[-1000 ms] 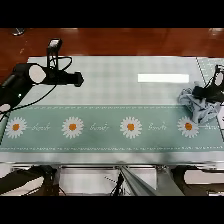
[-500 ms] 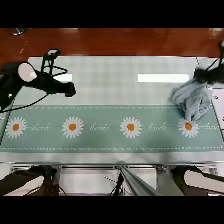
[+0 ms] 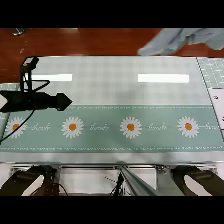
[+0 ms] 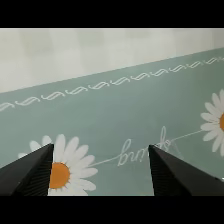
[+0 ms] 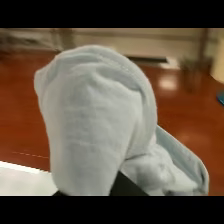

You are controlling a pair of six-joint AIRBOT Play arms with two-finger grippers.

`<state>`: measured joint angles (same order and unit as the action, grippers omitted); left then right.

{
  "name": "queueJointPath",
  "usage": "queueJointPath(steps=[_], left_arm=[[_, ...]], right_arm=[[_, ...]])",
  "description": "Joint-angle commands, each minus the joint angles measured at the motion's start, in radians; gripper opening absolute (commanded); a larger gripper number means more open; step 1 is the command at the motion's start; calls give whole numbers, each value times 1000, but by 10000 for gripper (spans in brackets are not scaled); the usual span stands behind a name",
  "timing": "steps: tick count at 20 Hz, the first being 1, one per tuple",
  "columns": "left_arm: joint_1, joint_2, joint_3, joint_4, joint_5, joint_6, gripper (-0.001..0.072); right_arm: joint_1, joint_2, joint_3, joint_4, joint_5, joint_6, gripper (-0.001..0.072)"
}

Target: Fold the shirts.

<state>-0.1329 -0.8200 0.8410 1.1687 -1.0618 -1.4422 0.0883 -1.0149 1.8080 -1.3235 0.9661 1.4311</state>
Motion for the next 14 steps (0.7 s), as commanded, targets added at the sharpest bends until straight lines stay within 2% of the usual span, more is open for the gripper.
queueJointPath(steps=[1,3,6,10,14], left_arm=[[2,67,-94,-64,46,-18,701],[2,67,-118,-70,61,-18,700],[2,67,-124,-70,94,-18,700],[2,66,-124,-70,121,-18,701],[2,63,-124,-69,119,-17,701]], right_arm=[[169,39,47,50,95,-47,28],[255,26,15,60,198,-45,28],[358,2,-109,59,220,-27,28],[480,-67,-328,87,147,12,28],[581,-220,-490,248,2,28,28]])
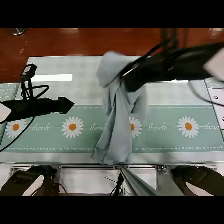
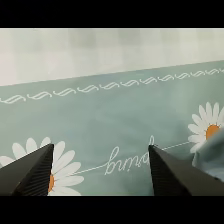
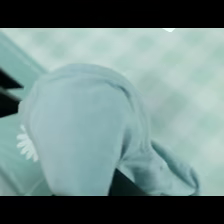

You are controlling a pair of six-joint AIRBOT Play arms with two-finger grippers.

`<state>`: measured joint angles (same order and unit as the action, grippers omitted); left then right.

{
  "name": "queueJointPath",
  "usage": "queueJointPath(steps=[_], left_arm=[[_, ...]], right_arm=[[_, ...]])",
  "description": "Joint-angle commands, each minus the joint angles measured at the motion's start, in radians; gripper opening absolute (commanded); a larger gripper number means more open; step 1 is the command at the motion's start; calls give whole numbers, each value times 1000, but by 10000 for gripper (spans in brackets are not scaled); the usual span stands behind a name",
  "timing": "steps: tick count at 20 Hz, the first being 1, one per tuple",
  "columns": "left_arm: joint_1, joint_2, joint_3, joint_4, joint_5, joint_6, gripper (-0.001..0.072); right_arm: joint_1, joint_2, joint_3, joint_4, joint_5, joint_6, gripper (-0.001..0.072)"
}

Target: Fold the shirts.

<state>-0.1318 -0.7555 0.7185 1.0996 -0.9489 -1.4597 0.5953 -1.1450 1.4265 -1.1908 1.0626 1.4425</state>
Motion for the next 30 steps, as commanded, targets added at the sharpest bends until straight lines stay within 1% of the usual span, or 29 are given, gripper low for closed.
queueJointPath(steps=[1,3,4,5,6,8,10,11,13,14,15,16,17,18,20,22,24,25,26,27,30], left_arm=[[0,-5,-2,1,-2,2,700],[0,-21,-2,0,-4,8,701],[0,-31,-1,0,-13,8,701],[1,-39,-1,4,-31,8,701],[2,-45,-1,24,-36,8,701],[12,-48,-1,72,-62,8,701],[52,-48,-1,90,-125,8,701],[78,-48,-1,90,-164,8,701],[119,-48,-3,89,-261,8,701],[126,-49,-16,80,-288,7,701],[127,-51,-43,69,-294,7,701],[127,-59,-82,40,-289,7,701],[126,-78,-131,-25,-276,10,700],[122,-101,-178,-116,-258,55,701],[84,-161,-249,-278,-212,185,701],[7,-221,-260,-353,-91,246,700],[-74,-277,-245,-412,39,273,697],[-113,-305,-227,-420,82,274,643],[-138,-335,-204,-419,94,275,286],[-146,-359,-182,-419,91,286,28],[-149,-377,-119,-419,6,300,21]], right_arm=[[102,-147,-126,143,-132,45,28],[154,-264,-126,121,-169,158,29],[168,-306,-126,134,-186,182,31],[169,-335,-126,169,-197,186,211],[165,-342,-126,202,-194,174,611],[115,-315,-101,182,-120,149,620],[1,-229,-75,77,16,151,619],[-69,-169,-75,2,82,159,619],[-228,-43,-85,-226,237,192,619],[-306,16,-113,-336,309,202,618],[-394,79,-172,-424,366,229,618],[-480,146,-265,-454,381,260,617],[-552,210,-374,-433,368,283,614],[-608,272,-493,-378,346,289,613],[-658,381,-732,-207,298,273,613],[-646,441,-908,-12,284,241,612],[-602,446,-1000,146,282,177,612],[-562,446,-1031,203,272,157,612],[-512,446,-1049,226,254,156,612],[-461,446,-1057,230,229,166,612],[-304,430,-1069,252,68,263,612]])
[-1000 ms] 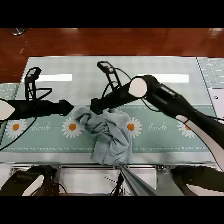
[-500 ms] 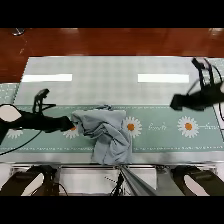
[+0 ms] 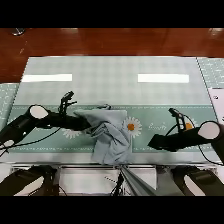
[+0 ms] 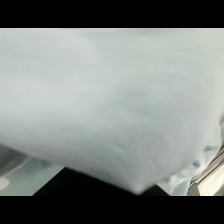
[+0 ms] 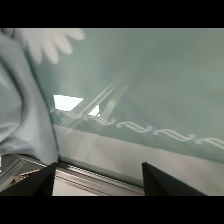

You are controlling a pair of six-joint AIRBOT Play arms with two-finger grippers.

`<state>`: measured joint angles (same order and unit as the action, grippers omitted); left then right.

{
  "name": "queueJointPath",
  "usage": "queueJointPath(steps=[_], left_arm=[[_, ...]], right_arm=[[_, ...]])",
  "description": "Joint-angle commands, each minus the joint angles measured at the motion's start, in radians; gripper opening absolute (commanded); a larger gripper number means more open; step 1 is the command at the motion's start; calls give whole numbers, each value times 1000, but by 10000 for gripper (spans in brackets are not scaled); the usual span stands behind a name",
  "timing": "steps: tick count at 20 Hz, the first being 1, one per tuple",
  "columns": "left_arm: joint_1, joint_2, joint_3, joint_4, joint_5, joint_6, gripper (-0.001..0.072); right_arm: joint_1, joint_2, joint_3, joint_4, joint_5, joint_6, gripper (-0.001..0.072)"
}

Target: Fold the shirts.

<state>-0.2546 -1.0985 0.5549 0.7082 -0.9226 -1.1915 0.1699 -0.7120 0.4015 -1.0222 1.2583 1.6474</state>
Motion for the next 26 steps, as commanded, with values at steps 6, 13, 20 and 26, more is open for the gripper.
queueJointPath(steps=[6,13,20,26], left_arm=[[-26,-34,66,-28,-58,43,21],[-26,-35,66,-28,-58,43,22],[215,35,484,-90,-230,87,21],[301,118,1188,-134,-173,25,20]], right_arm=[[387,-290,-31,363,-370,-68,612],[401,-594,206,444,-401,-216,287],[132,-505,890,63,-32,-124,27],[21,-377,1730,-71,76,-103,27]])
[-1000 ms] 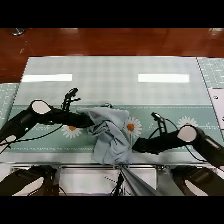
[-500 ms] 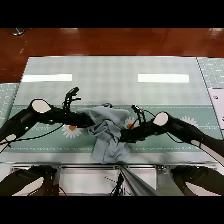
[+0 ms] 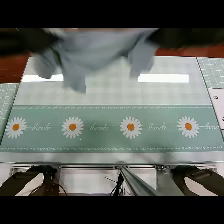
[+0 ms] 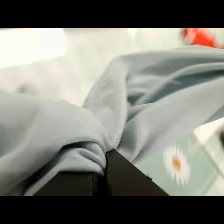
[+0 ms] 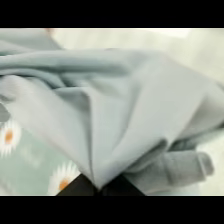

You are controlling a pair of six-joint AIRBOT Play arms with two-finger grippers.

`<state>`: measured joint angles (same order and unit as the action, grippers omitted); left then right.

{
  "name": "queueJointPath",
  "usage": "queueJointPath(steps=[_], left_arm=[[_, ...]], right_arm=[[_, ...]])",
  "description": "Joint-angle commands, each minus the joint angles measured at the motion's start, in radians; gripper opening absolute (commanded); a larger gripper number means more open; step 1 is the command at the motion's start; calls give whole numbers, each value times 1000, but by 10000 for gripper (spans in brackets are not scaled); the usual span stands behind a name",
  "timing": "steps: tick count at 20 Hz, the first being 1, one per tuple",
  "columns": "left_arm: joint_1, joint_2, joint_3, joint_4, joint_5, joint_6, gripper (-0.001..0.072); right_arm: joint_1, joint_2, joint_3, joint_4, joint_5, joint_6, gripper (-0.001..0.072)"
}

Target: Fold the shirts.

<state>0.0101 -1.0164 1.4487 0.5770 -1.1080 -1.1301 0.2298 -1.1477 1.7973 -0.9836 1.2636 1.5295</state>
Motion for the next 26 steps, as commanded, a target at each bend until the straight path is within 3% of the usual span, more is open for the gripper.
queueJointPath(steps=[1,6,12,16,21,26], left_arm=[[36,53,381,40,10,-61,20],[36,199,531,279,-51,-166,21],[33,252,498,212,-443,-305,21],[33,272,302,197,-582,-341,21],[-5,295,-106,185,-582,-325,21],[-187,228,-407,186,-262,-250,21]], right_arm=[[-39,111,362,-125,67,3,27],[-39,343,361,-274,167,-19,28],[-39,406,334,-274,399,5,28],[-39,417,127,-272,473,6,28],[-39,417,-233,-214,433,1,28],[-39,391,-471,-257,206,-31,28]])
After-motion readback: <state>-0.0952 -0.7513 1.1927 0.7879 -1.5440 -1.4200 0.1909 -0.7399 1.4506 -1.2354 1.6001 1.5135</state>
